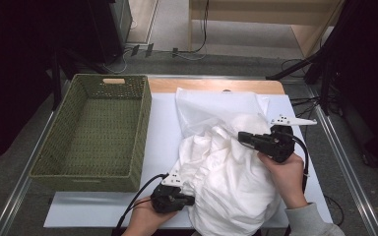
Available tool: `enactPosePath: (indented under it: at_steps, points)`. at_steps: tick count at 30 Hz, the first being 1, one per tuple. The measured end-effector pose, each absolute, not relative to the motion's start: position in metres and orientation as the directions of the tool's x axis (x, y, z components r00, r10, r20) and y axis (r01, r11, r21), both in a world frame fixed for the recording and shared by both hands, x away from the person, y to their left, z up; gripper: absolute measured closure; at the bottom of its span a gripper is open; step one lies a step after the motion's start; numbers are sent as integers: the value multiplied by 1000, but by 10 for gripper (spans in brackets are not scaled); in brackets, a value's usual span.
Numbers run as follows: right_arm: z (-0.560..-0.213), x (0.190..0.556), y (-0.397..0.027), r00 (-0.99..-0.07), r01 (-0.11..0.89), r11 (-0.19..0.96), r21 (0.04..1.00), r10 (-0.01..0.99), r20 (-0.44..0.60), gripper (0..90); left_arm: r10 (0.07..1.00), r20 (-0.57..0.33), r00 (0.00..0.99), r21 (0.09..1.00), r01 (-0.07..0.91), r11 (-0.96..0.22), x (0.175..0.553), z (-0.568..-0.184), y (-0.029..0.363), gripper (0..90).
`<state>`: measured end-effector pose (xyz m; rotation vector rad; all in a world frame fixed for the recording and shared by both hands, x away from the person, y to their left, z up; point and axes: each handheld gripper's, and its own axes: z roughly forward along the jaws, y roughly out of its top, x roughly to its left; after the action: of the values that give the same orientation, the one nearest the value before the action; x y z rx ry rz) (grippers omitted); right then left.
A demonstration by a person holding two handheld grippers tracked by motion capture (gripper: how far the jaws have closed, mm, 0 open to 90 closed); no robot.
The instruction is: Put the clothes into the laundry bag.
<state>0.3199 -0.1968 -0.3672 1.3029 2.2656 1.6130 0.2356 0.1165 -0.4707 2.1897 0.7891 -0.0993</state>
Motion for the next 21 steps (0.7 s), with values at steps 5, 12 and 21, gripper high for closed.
enactPosePath:
  at_steps: [5, 12, 21]
  points:
    - [-368, 320, -195, -640, 589, 96, 803, 662, 391, 894, 498, -315, 808, 692, 554, -462, 253, -471, 88, 900]
    - [-370, 320, -183, -656, 597, 125, 793, 644, 393, 897, 520, -324, 790, 765, 542, -347, 286, -444, 67, 900]
    - [-350, 305, -165, -730, 547, 110, 830, 549, 408, 900, 506, -359, 784, 785, 548, -291, 299, -426, 68, 900]
